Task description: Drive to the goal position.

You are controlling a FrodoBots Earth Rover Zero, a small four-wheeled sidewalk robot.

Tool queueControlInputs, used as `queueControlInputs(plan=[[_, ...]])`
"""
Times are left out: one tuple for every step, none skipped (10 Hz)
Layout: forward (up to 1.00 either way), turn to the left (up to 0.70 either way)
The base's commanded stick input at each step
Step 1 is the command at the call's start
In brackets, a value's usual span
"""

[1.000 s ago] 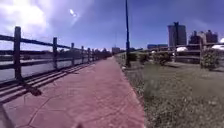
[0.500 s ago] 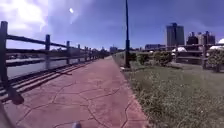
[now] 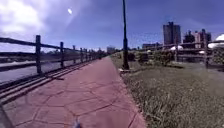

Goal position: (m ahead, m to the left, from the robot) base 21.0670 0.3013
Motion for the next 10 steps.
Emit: queueControlInputs(plan=[[0.7, 0.0], [0.7, 0.0], [0.7, 0.0], [0.7, 0.0], [0.7, 0.0], [0.57, 0.0], [0.0, 0.0], [0.0, 0.0], [0.0, 0.0], [0.0, 0.0]])
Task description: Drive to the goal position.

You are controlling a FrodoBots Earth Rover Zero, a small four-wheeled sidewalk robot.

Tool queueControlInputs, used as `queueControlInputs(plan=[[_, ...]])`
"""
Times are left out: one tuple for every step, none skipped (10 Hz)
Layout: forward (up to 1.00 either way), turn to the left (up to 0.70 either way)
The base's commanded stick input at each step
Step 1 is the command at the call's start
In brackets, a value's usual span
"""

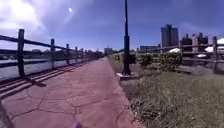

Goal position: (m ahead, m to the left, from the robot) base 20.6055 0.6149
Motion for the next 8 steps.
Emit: queueControlInputs(plan=[[0.0, 0.0], [0.0, 0.0], [0.0, 0.0], [0.0, 0.0], [0.0, 0.0], [0.0, 0.53], [0.0, 0.69], [0.0, 0.7]])
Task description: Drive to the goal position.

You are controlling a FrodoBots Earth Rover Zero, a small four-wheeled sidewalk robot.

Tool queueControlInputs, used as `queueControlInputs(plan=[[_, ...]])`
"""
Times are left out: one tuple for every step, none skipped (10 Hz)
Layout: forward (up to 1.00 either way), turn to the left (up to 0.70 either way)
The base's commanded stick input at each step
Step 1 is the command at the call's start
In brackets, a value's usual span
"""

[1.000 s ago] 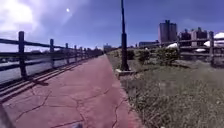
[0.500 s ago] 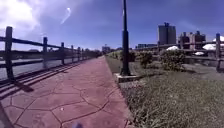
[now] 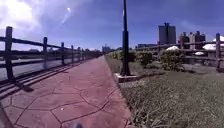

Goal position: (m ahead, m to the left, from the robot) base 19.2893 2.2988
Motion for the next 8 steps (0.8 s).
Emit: queueControlInputs(plan=[[0.0, 0.7], [0.0, 0.7], [0.0, 0.7], [0.0, 0.7], [0.0, 0.7], [0.0, 0.7], [0.0, 0.7], [0.0, 0.7]])
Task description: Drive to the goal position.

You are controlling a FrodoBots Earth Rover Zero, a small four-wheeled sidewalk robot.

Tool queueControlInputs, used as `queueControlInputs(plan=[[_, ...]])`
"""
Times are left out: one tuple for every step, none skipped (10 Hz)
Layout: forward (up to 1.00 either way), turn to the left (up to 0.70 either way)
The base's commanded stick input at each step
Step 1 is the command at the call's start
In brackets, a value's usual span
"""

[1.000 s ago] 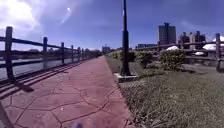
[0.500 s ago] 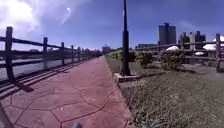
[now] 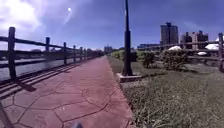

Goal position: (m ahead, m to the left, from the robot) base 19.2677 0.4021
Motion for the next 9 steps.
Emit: queueControlInputs(plan=[[0.0, 0.7], [0.0, 0.7], [0.0, 0.7], [0.0, 0.7], [0.0, 0.7], [0.0, 0.7], [0.0, 0.7], [0.0, 0.7], [0.0, 0.7]])
